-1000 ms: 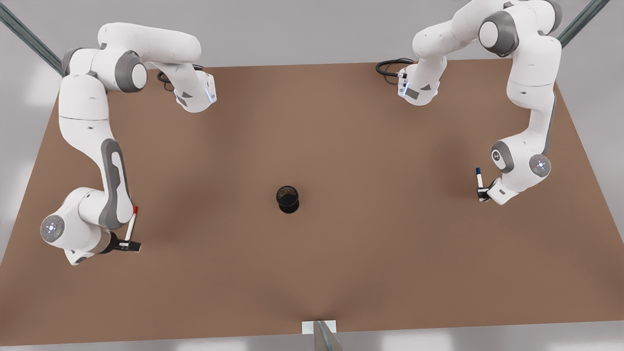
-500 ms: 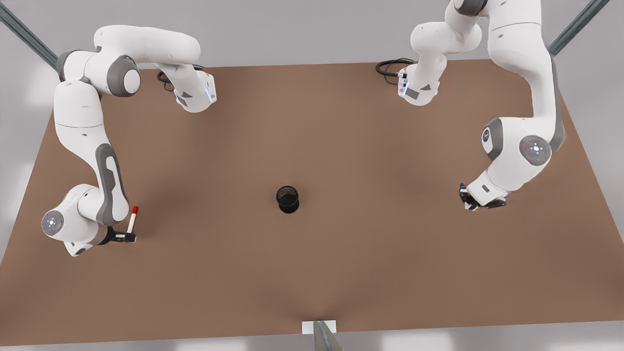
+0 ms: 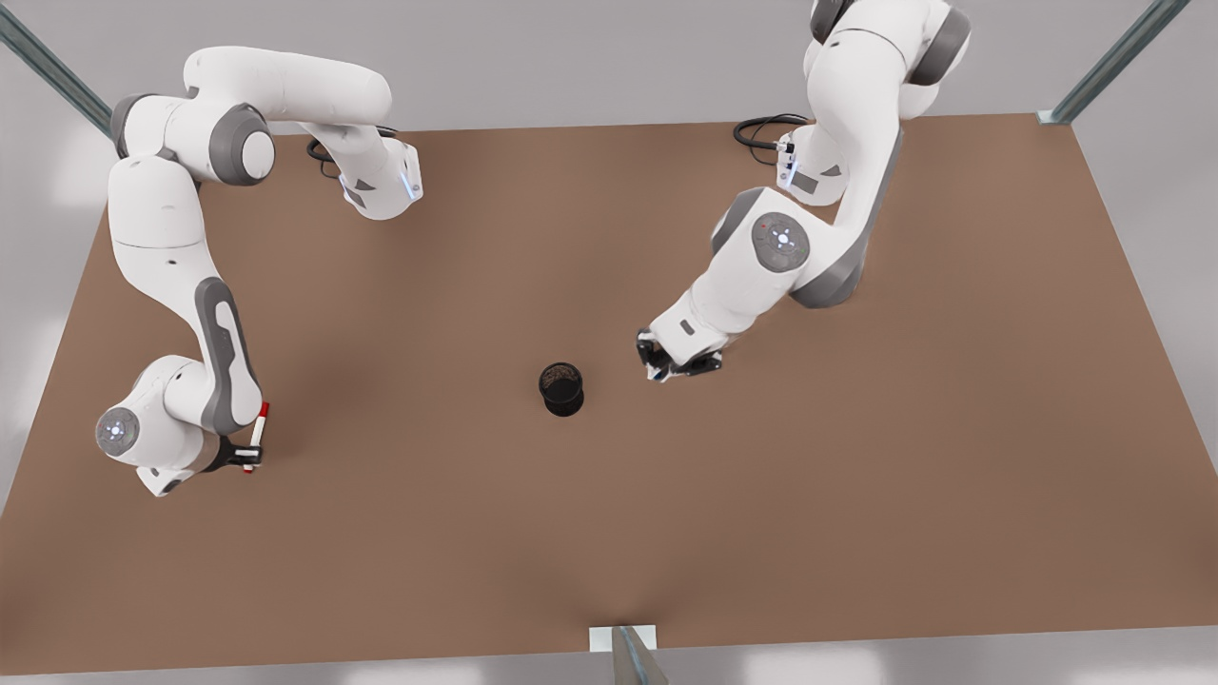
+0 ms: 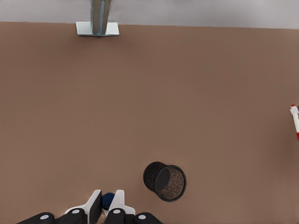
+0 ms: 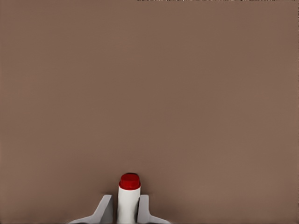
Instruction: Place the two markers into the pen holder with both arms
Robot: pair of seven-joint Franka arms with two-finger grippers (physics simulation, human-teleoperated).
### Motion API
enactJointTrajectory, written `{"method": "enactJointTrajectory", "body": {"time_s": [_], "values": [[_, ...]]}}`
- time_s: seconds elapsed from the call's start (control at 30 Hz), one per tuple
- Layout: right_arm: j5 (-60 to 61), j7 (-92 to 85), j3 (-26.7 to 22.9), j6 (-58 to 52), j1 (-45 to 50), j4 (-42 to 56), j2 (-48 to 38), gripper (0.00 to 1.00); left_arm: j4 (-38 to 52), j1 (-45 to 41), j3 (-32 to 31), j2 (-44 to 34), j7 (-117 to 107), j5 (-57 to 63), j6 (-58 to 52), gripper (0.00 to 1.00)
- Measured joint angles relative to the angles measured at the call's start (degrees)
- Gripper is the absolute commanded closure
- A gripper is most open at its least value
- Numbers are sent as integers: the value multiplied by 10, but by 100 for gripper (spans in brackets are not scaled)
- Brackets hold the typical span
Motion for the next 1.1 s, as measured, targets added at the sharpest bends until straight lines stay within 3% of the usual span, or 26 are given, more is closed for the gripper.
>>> {"method": "enactJointTrajectory", "body": {"time_s": [0.13, 0.2, 0.33, 0.67, 1.03, 1.07, 1.1], "values": [[-2, -5, 0, 2, 0, -11, -3, 69, 0, -35, 0, 30, -105, -8, 132, 79], [0, -8, 1, 2, 0, -13, -5, 76, -1, -50, 1, 41, -152, -10, 178, 79], [1, -15, 13, -6, 0, -11, -49, 76, -25, -58, 2, 46, -229, -10, 234, 79], [1, -25, 141, -23, 0, 27, -149, 76, -77, -82, 3, 54, -332, -4, 282, 79], [4, -31, 249, 1, -1, 27, -180, 76, -96, -107, 9, 84, -397, 154, 290, 79], [4, -31, 253, 8, 0, 27, -179, 76, -95, -113, 9, 90, -403, 170, 291, 33], [4, -32, 255, 15, 1, 27, -178, 76, -94, -118, 10, 96, -408, 192, 292, 0]]}}
